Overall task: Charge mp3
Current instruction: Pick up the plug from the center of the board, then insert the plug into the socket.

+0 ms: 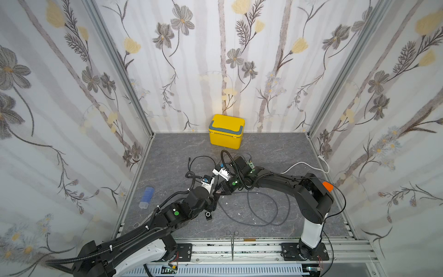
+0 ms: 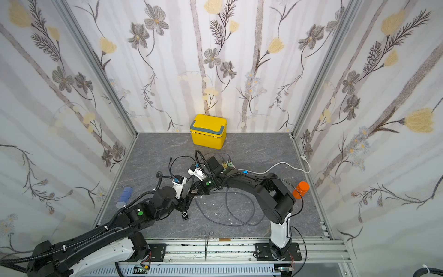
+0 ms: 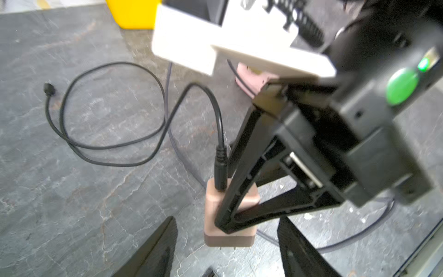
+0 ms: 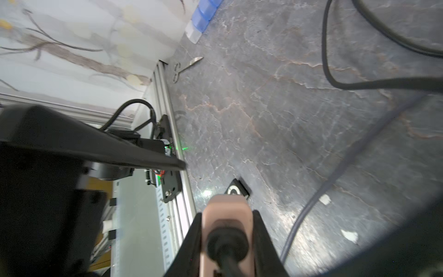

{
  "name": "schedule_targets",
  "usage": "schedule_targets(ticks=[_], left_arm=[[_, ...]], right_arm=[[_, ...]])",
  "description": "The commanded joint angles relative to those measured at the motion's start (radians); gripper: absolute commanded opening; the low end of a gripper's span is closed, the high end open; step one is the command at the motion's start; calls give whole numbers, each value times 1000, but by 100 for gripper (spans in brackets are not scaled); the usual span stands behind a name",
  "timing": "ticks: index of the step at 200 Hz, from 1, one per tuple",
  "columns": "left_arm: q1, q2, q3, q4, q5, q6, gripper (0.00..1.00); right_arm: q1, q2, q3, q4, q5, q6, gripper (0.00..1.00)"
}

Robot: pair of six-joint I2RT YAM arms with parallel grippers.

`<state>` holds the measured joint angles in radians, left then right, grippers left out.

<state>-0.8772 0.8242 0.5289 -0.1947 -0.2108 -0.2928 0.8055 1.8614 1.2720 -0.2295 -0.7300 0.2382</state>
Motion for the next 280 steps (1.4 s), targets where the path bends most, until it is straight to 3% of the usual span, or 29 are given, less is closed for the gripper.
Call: schedule_targets(ticks=[1, 41, 91, 143, 188, 238, 280], left_arm=[[-1, -75, 8, 42, -35, -48, 71], [1, -201, 24, 36, -227, -116, 71], [5, -115, 151, -119, -535, -332, 70], [23, 15, 209, -70, -488, -362, 70], [57, 34, 213, -38, -477, -373, 70], [95, 27, 207, -13, -457, -378, 70], [109, 30, 210, -11, -439, -373, 70]], right_arm=[[1, -35, 47, -142, 209, -117, 0], [3, -78, 79, -234, 412, -183, 0], [3, -114, 66, -307, 644, -224, 0], [-9, -166, 9, -269, 859, -208, 0], [-40, -185, -45, -204, 975, -174, 0], [-116, -206, -107, -95, 983, -134, 0], [-153, -195, -138, -22, 920, -110, 0]])
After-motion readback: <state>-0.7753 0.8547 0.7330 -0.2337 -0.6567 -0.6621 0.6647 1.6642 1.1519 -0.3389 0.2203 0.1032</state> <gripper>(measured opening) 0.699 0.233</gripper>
